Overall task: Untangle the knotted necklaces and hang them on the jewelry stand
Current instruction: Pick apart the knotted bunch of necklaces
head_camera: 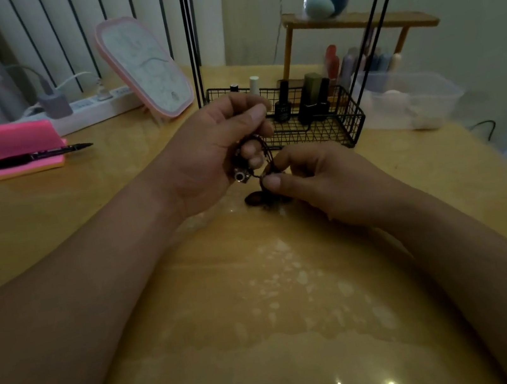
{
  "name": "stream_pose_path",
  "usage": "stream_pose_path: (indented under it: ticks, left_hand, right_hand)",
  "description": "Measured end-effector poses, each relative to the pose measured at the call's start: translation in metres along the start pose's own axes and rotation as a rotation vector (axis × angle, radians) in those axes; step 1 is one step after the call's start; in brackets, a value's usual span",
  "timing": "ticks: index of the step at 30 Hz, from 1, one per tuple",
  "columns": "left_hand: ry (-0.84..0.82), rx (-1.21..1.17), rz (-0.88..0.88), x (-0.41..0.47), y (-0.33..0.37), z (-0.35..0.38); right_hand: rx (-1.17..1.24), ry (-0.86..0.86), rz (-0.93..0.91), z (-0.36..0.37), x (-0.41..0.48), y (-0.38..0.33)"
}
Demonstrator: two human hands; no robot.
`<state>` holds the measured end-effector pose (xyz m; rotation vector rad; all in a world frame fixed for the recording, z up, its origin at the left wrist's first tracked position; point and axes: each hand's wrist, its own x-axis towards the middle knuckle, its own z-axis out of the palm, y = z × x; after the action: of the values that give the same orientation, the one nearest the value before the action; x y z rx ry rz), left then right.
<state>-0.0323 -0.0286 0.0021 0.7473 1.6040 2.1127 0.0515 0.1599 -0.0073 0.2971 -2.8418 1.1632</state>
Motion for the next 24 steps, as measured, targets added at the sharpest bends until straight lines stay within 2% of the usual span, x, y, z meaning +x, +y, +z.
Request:
stream_pose_path:
  ticks: [5, 8, 11, 20, 24]
  left_hand:
    - [0.053, 0.338, -0.004, -0.002, 0.0, -0.008]
    - [-0.022, 0.53, -0.051, -0.005, -0.002, -0.002]
    - [-0.104, 0.702, -0.105, -0.006, -0.006, -0.001]
    - [-0.138, 0.787, -0.051, -0.007, -0.009, 0.001]
    - [-0.171, 0.784, -0.039, -0.007, -0.016, 0.006]
  right_hand:
    - [0.308, 0.129, 0.168, -0.012, -0.001, 0.006]
    - [0.632, 0.107, 0.208, -0.015, 0.001, 0.007]
    - [0.758, 0.097, 0.215, -0.011, 0.003, 0.008]
    - [0.959, 0.133, 0.259, -0.01, 0.004, 0.0]
    - [0.999, 0.091, 0.241, -0.01, 0.005, 0.002]
